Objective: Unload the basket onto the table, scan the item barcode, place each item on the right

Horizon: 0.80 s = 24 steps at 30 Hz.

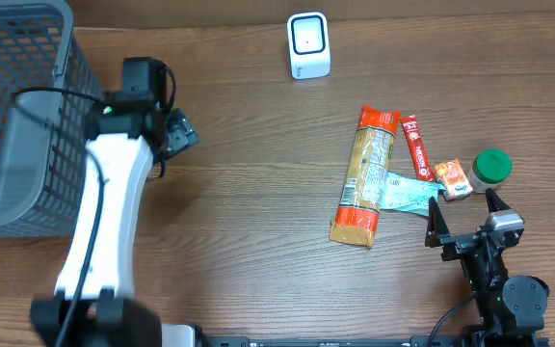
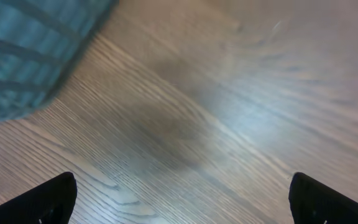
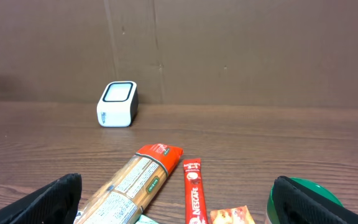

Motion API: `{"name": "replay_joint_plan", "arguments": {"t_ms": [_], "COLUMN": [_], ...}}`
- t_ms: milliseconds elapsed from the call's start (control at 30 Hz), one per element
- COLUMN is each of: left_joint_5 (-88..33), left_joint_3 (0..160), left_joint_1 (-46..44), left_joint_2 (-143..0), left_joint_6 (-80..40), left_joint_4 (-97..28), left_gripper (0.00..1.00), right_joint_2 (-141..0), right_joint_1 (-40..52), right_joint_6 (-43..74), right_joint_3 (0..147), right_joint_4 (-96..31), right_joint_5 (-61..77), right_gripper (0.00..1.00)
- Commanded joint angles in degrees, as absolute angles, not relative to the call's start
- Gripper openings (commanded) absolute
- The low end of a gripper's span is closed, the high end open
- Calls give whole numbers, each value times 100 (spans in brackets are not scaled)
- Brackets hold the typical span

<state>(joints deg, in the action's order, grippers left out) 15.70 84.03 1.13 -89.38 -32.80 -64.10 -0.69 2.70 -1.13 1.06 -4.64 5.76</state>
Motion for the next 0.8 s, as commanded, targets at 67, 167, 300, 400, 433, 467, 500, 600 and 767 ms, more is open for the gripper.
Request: {"name": "replay_joint_plan", "arguments": {"t_ms": [67,167,300,400,433,467,500,600,767], "left_joint_5": [1649,1649,1649,1649,1649,1651,1649,1649,1649], "left_joint_3": [8486,8486,8486,8486,8486,8486,8486,8477,8248], "left_joint_1": [73,73,71,71,71,71,71,71,71], "left_joint_2": [-7520,-6796,-5929,-5450,-5321,-5225,-5146,-5046,-4799], "left_joint_6": [-3214,-3214,-3214,-3214,-3214,-3212,-3212,-3212,-3214], "left_joint_4": [-6407,-6407,-6410,-6420,-6434,-6451,-6460,-6466,-6464], "left_gripper": [100,100,100,100,100,100,100,100,100], "right_joint_2": [-16,-16,-16,-16,-16,-16,-16,-16,-16], "right_joint_1": [250,250,250,250,250,250,250,250,250], "right_joint_6": [-134,-134,-134,-134,-134,-134,-134,-134,-134], "right_joint_3": [45,45,45,45,45,45,45,45,45], "right_joint_4": [-434,-434,-434,-434,-434,-434,-434,-434,-434], "right_joint_5": [609,609,609,609,609,609,609,609,609], "right_gripper": [100,100,100,100,100,100,100,100,100]}}
